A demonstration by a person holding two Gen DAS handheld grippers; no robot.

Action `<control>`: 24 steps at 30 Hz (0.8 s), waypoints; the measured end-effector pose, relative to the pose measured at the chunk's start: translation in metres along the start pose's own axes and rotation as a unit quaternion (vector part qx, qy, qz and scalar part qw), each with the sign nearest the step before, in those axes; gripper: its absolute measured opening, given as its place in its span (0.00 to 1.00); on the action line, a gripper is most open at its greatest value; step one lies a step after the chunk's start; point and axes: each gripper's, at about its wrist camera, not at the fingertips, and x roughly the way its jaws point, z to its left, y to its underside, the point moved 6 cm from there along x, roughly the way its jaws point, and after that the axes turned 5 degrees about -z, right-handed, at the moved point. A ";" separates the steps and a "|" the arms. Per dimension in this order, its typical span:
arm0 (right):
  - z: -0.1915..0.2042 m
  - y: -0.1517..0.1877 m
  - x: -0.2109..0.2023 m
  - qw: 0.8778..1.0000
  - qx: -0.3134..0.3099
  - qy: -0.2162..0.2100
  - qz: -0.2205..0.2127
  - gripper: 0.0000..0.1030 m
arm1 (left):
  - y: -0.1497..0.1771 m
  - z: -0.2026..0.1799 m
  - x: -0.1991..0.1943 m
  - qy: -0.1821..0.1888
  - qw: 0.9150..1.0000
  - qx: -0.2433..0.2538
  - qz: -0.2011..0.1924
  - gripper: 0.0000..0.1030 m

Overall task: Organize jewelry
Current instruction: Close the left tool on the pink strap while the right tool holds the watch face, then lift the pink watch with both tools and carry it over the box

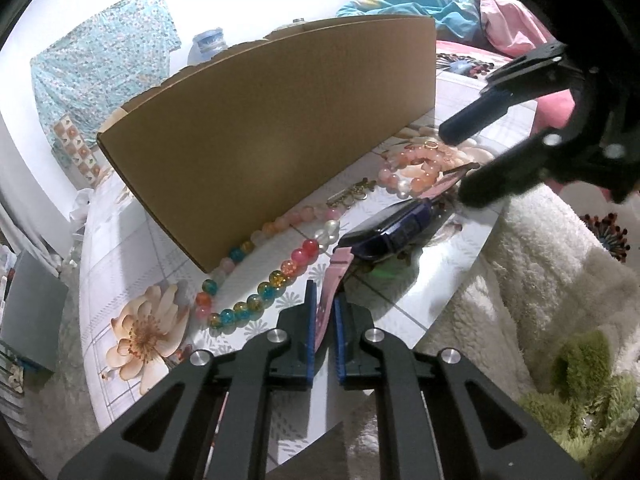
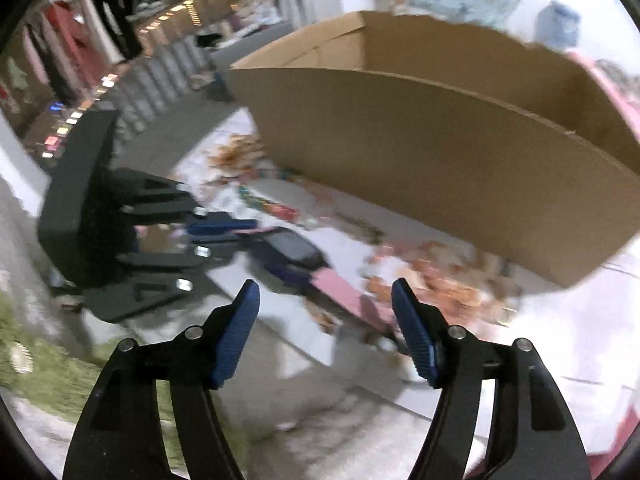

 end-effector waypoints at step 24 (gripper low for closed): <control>0.013 0.005 0.017 0.968 -0.159 0.193 -0.029 0.01 | -0.009 0.004 -0.016 -0.022 0.999 0.011 -0.035 0.03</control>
